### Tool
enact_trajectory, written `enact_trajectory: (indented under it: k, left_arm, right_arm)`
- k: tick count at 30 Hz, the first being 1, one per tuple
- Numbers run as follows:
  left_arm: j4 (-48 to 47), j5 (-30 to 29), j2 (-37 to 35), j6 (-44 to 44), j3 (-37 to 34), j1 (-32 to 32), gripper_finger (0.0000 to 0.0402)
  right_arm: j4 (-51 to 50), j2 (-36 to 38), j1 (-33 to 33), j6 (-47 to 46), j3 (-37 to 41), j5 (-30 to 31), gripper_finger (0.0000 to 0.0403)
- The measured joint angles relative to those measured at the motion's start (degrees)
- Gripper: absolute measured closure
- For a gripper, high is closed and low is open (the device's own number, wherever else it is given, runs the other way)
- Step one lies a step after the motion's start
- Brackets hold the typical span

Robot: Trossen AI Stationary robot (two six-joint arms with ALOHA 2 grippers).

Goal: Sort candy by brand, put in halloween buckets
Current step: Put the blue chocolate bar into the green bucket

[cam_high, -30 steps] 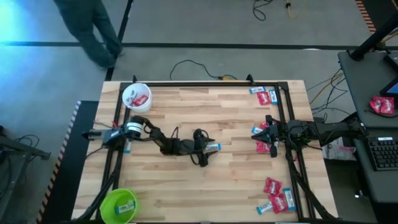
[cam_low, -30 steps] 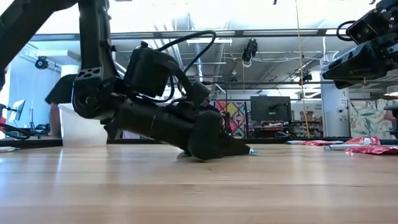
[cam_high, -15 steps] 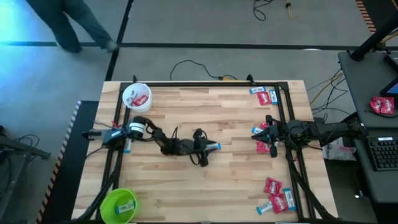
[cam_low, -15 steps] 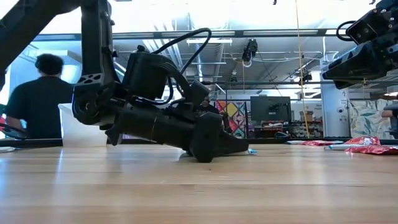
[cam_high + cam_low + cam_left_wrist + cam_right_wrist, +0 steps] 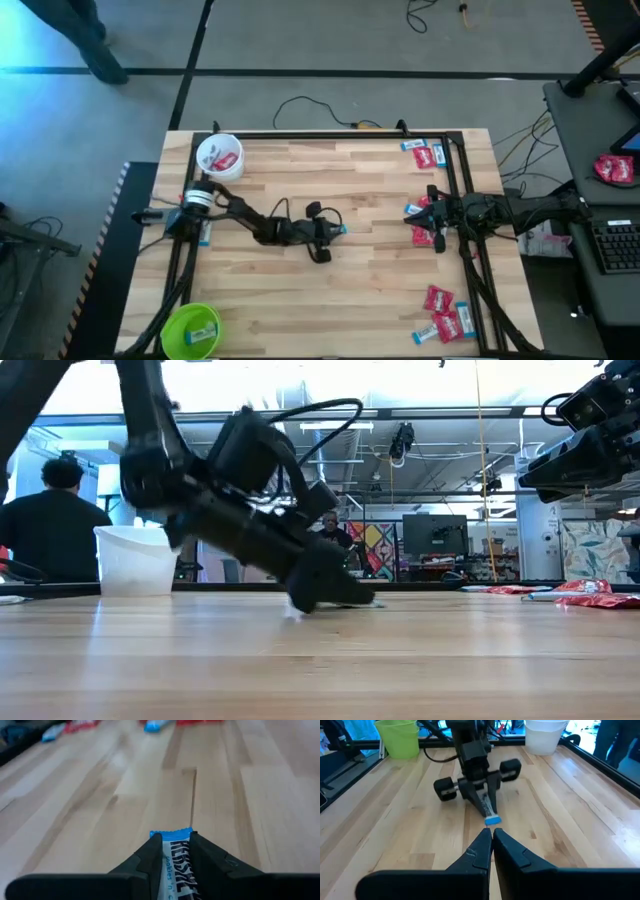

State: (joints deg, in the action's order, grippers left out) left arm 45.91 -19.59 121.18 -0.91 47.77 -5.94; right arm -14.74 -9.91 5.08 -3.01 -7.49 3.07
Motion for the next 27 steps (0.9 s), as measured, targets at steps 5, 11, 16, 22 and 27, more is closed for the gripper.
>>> enact_trajectory:
  k: [5, 11, 16, 22, 27]
  left_arm:
    - [-13.75, -0.92, -11.33, -0.5, 0.05, -2.27, 0.0327]
    - [-27.98, -0.99, -22.96, 0.14, 0.12, -7.99, 0.0327]
    - [-36.69, -1.02, -32.41, 3.22, 0.26, -14.38, 0.0327]
    - [-48.87, -0.82, -43.32, 13.13, 0.3, -24.0, 0.0327]
    - [-62.33, -0.9, -50.89, 26.33, 2.87, -32.2, 0.0326]
  right_arm:
    - [0.01, 0.0, 0.01, 0.0, 0.0, -0.01, 0.0394]
    - [0.0, 0.0, 0.0, 0.0, 0.0, -0.01, 0.0394]
    - [0.0, 0.0, 0.02, 0.0, 0.0, 0.0, 0.0394]
    - [0.01, 0.0, 0.01, 0.0, 0.0, 0.01, 0.0394]
    - [0.0, 0.0, 0.02, 0.0, 0.0, 0.0, 0.0394]
